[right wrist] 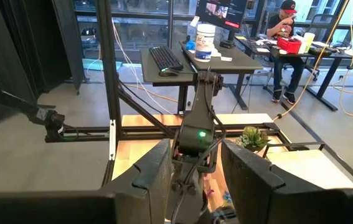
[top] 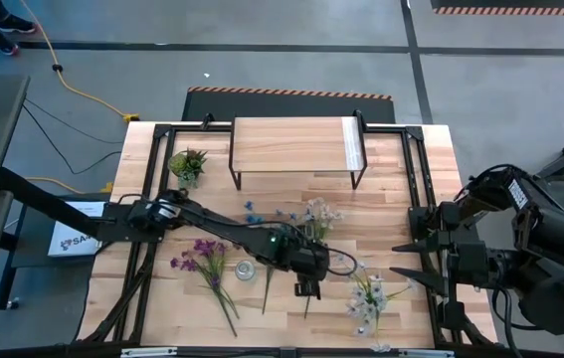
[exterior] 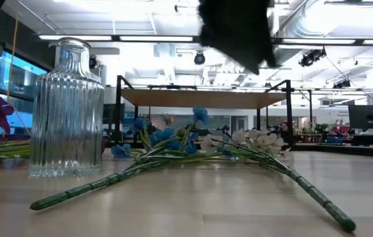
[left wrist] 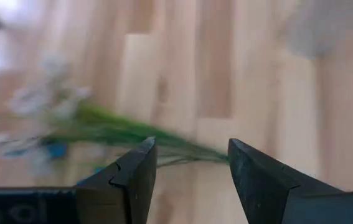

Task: Pick and place flowers into a vace then onto a shelf
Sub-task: Put the purple flowers into the left transparent vase

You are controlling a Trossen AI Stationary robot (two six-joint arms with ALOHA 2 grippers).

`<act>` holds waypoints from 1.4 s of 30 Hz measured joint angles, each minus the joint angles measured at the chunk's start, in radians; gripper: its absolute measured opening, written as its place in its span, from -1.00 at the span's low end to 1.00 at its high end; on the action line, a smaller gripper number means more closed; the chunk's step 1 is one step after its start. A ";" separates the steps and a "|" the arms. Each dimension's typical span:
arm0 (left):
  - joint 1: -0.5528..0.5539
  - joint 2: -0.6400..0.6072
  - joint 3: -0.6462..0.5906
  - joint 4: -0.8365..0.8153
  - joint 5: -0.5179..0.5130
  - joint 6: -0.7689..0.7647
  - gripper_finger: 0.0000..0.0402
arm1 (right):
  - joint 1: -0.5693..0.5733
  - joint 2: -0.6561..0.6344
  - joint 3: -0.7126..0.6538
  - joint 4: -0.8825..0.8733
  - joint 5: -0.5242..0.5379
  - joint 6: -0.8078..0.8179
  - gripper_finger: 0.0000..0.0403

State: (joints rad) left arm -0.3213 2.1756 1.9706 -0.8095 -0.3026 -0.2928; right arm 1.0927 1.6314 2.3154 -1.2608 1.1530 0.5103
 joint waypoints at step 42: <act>-0.276 -0.507 -0.001 -0.600 -0.076 -0.682 0.14 | -0.020 -0.001 0.000 0.118 -0.163 -0.284 -0.34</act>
State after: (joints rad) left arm -0.5973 1.6684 1.9693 -1.4097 -0.3789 -0.9749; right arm 1.0725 1.6306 2.3157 -1.1431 0.9901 0.2260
